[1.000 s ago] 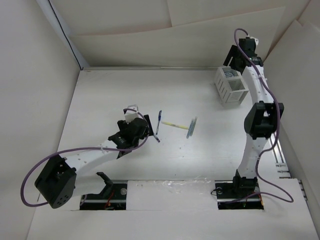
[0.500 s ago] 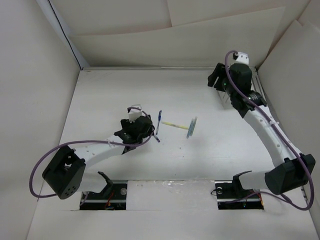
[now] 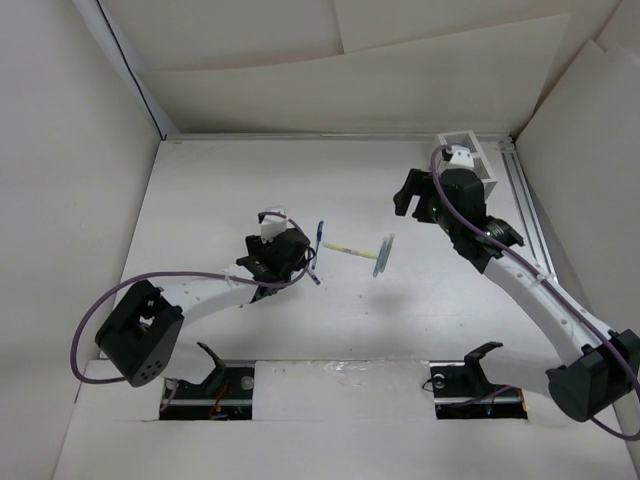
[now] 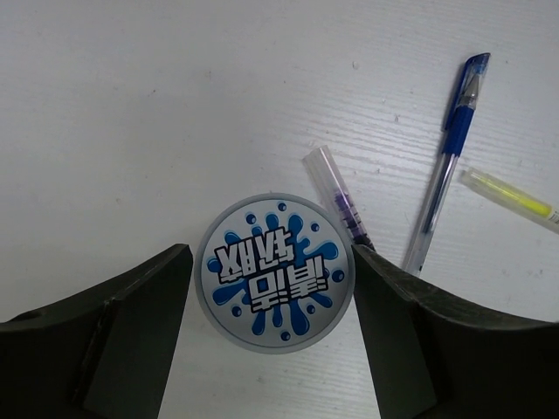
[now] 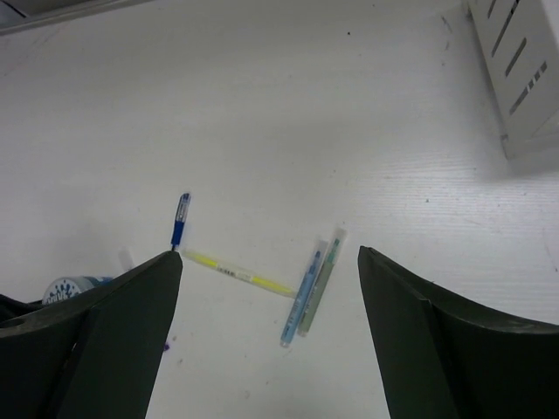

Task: Sort the stationery into containers
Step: Pick up the stationery from the center of the board.

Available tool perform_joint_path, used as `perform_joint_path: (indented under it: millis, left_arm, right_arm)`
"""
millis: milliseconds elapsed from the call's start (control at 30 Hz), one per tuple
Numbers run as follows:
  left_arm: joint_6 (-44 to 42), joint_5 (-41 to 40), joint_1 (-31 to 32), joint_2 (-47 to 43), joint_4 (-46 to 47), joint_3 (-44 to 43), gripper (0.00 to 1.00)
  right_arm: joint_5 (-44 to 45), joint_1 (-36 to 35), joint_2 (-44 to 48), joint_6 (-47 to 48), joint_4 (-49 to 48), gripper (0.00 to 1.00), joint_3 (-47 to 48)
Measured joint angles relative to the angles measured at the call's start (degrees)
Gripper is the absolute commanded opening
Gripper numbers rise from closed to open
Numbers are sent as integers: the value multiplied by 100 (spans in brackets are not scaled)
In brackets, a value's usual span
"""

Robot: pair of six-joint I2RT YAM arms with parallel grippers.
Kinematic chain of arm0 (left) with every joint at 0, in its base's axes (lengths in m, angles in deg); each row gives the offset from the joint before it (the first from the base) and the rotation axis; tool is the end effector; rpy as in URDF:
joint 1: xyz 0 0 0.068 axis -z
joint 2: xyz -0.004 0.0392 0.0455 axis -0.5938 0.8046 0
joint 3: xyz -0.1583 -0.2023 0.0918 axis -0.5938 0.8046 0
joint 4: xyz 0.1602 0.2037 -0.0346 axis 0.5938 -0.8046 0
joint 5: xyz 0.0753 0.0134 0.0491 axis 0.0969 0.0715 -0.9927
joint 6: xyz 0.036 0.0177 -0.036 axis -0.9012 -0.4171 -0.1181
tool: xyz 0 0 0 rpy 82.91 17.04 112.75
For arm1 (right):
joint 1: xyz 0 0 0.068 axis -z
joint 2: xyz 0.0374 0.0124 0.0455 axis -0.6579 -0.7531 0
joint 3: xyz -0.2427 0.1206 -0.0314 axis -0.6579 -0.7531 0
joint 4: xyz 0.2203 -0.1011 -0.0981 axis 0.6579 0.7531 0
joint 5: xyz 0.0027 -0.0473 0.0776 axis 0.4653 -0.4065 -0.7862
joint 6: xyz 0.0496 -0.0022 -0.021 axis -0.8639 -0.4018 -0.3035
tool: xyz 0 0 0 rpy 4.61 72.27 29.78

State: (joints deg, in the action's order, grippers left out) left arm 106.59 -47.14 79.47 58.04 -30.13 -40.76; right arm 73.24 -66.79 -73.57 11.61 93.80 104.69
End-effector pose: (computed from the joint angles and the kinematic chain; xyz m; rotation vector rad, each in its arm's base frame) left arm 0.2140 -0.1716 0.1980 -0.1660 2.1215 -0.0871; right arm 0.2417 0.1074 0.3471 0.1183 2.0003 0.3410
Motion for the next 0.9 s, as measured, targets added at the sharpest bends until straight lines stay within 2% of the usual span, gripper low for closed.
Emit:
perform_joint_path:
  millis: [200, 267, 300, 400, 533, 633, 767, 900]
  left_arm:
    - [0, -46, 0, 24, 0, -2, 52]
    - [-4, -46, 0, 24, -4, -2, 42]
    - [-4, -48, 0, 24, -4, -2, 30]
    - [7, -59, 0, 13, -59, -13, 21]
    - [9, -44, 0, -164, -549, -197, 20]
    - [-28, 44, -2, -590, -997, -568, 24]
    - [-144, 295, 0, -848, -1172, -1650, 24]
    - [-345, 627, 0, -393, -1086, -2959, 24]
  right_arm:
    - [146, -286, 179, -87, 11, 88, -262]
    - [212, -389, 208, -107, 9, 88, -378]
    - [227, -428, 221, -120, 17, 88, -444]
    - [295, -466, 236, -149, 50, 88, -601]
    - [474, -522, 398, -240, 173, 89, -793]
    - [608, -551, 673, -304, 249, 89, -940]
    - [721, -560, 1054, -428, 422, 89, -1154]
    - [885, -595, 1458, -719, 706, 88, -1410]
